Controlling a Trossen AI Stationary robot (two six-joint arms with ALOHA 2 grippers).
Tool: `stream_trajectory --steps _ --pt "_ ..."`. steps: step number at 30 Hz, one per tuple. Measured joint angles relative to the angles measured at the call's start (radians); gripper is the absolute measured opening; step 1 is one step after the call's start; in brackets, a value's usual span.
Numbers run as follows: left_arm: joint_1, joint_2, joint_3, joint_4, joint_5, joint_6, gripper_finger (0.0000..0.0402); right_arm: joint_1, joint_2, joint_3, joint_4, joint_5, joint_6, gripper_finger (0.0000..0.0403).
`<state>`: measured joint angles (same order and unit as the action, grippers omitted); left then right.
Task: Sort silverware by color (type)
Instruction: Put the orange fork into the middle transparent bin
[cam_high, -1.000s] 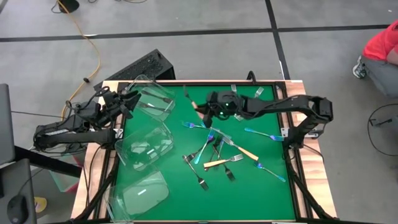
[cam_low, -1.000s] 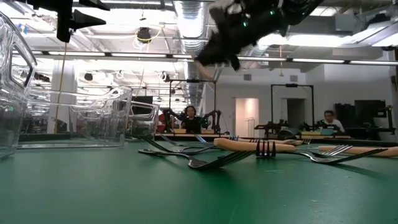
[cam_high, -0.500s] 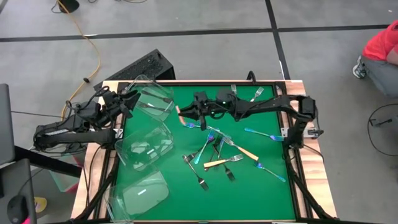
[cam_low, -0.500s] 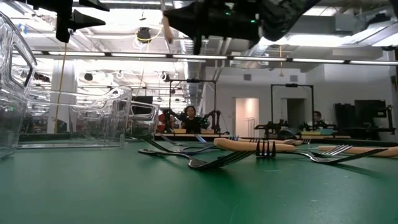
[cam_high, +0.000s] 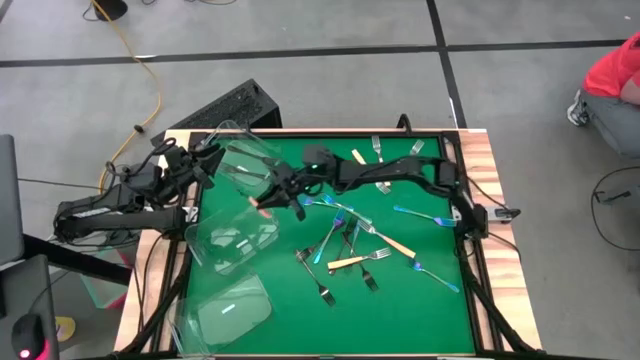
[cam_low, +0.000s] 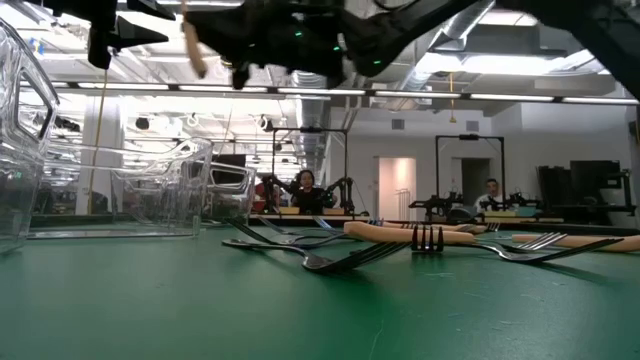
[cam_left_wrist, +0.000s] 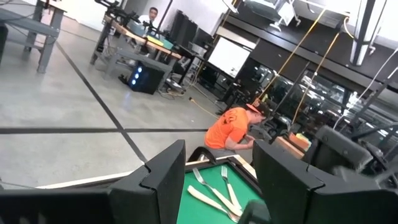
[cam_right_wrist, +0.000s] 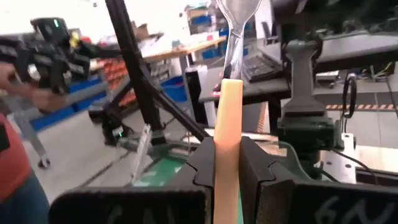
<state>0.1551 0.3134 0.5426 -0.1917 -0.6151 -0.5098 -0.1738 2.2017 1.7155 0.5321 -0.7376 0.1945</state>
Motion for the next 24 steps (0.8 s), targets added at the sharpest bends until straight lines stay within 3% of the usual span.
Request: stream_trajectory --steps 13,24 --pt "0.0 0.0 0.0 -0.002 -0.002 -0.008 0.0172 0.045 0.265 0.414 -0.424 -0.043 -0.233 0.004" --pt "0.0 0.0 0.0 -0.002 -0.003 -0.011 0.0172 0.066 0.372 0.637 -0.828 0.183 -0.48 0.004"
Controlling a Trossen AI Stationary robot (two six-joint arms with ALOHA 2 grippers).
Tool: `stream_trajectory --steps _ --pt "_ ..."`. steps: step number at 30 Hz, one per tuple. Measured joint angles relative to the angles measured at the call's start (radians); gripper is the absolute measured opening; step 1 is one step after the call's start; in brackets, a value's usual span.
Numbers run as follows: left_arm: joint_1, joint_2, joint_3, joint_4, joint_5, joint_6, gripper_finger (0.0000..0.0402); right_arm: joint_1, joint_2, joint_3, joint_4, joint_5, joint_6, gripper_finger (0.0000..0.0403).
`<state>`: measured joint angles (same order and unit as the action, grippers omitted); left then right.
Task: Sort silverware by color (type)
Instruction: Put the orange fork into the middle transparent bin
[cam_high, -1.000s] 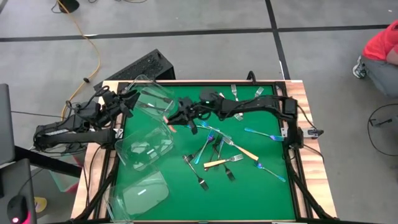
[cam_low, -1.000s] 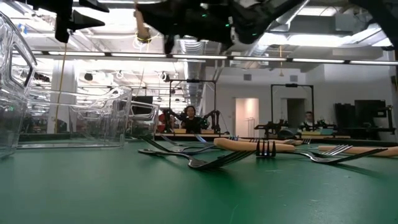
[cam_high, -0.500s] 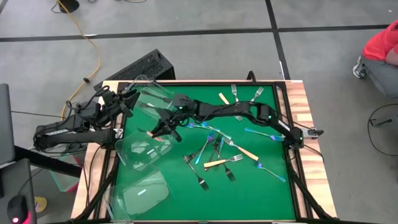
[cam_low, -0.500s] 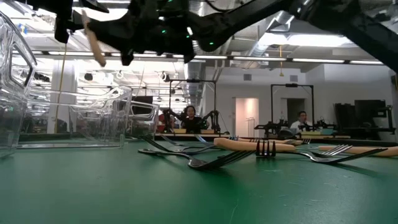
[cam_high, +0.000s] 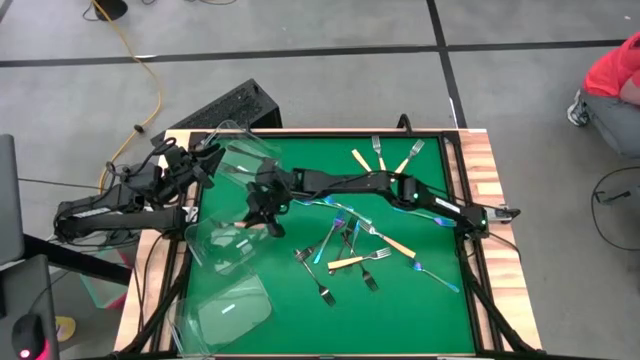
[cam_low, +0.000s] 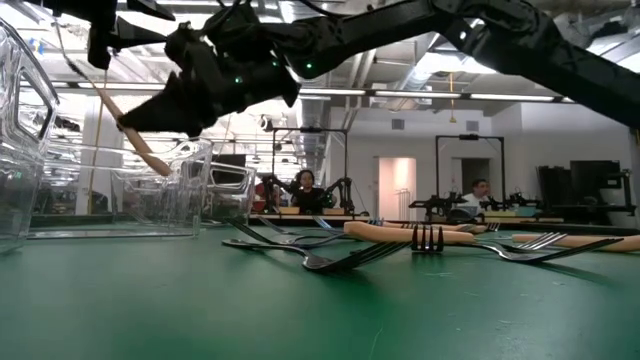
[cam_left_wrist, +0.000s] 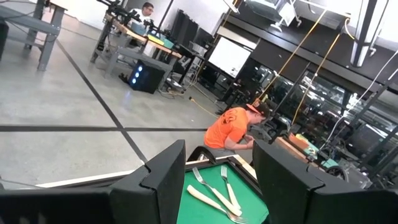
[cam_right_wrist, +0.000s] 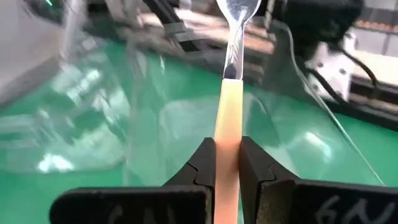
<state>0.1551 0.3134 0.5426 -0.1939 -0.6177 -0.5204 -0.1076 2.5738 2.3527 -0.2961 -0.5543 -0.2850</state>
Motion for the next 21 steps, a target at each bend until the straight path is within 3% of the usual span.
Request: stream_trajectory --steps 11,21 --pt "0.0 0.0 0.0 -0.008 -0.027 0.0 0.0172 0.042 0.0 0.002 -0.112 0.246 -0.248 0.004" --pt "0.0 0.0 0.0 -0.026 -0.031 0.0 0.0172 0.082 0.0 0.001 -0.12 0.325 -0.424 0.004"
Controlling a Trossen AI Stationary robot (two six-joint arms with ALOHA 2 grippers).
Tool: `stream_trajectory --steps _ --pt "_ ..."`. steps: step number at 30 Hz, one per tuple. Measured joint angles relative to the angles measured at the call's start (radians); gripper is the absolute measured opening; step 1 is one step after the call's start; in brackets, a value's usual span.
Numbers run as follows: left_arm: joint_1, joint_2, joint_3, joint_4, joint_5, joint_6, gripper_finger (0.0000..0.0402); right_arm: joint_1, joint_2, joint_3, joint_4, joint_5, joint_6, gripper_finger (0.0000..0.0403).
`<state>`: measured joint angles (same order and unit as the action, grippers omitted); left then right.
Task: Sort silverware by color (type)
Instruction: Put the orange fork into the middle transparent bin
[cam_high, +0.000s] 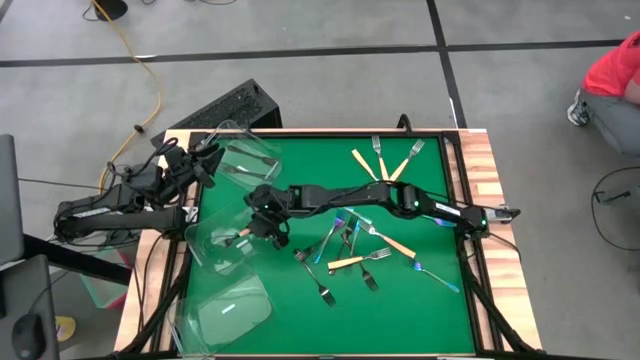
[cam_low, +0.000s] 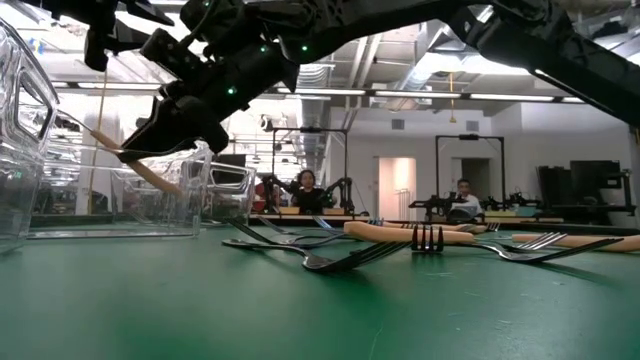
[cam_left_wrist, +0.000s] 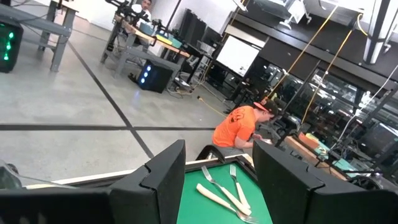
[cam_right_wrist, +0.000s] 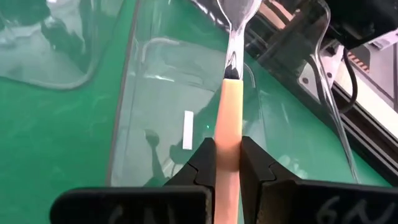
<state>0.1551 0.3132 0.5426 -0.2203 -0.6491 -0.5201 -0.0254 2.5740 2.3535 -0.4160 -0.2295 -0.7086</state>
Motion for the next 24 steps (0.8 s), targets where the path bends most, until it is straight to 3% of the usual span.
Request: stream_trajectory --steps 24 --pt "0.0 0.0 0.0 0.0 -0.005 0.0 0.0172 -0.003 0.0 0.0 0.001 0.0 0.003 0.0075"
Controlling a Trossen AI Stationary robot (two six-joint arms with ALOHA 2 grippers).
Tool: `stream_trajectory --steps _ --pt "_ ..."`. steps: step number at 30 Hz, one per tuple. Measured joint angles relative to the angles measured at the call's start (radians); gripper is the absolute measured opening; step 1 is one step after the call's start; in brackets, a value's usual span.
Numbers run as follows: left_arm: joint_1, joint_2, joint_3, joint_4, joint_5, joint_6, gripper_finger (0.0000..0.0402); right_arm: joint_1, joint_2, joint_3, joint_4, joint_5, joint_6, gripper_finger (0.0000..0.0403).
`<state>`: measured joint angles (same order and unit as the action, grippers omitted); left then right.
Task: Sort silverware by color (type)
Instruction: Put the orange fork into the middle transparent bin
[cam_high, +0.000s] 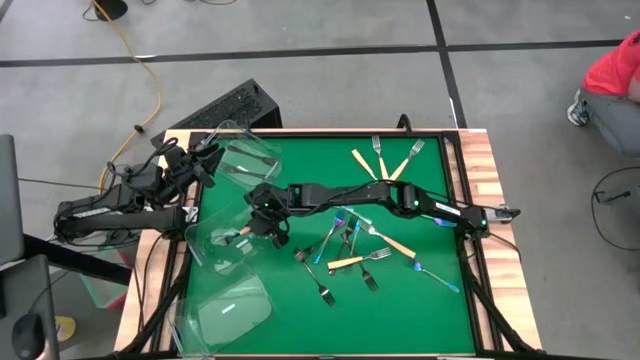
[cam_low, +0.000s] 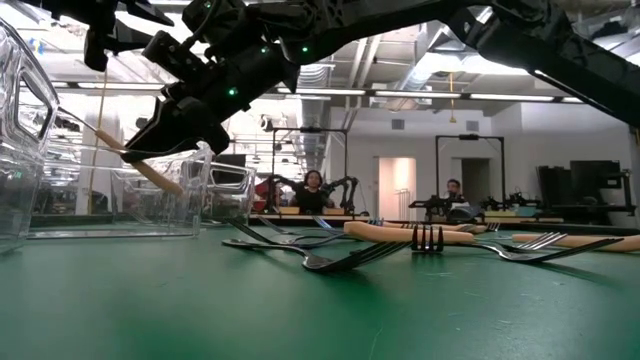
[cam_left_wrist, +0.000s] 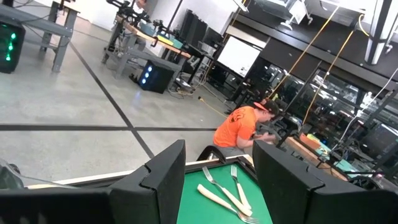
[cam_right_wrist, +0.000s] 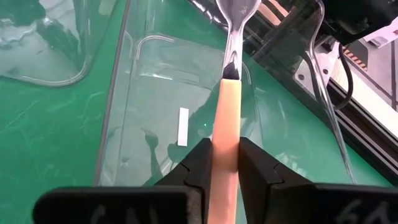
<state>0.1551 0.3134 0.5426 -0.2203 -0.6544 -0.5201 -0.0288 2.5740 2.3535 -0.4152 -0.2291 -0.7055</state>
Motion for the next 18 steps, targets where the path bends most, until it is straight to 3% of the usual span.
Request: stream_trajectory --steps 10,18 --pt "0.0 0.0 0.0 0.0 -0.001 0.0 0.0172 0.0 0.0 0.0 -0.002 0.001 0.0 0.0131" --pt "0.0 0.0 0.0 0.0 -0.009 0.0 0.0172 -0.004 -0.002 0.0 0.0 0.005 0.043 0.0141"
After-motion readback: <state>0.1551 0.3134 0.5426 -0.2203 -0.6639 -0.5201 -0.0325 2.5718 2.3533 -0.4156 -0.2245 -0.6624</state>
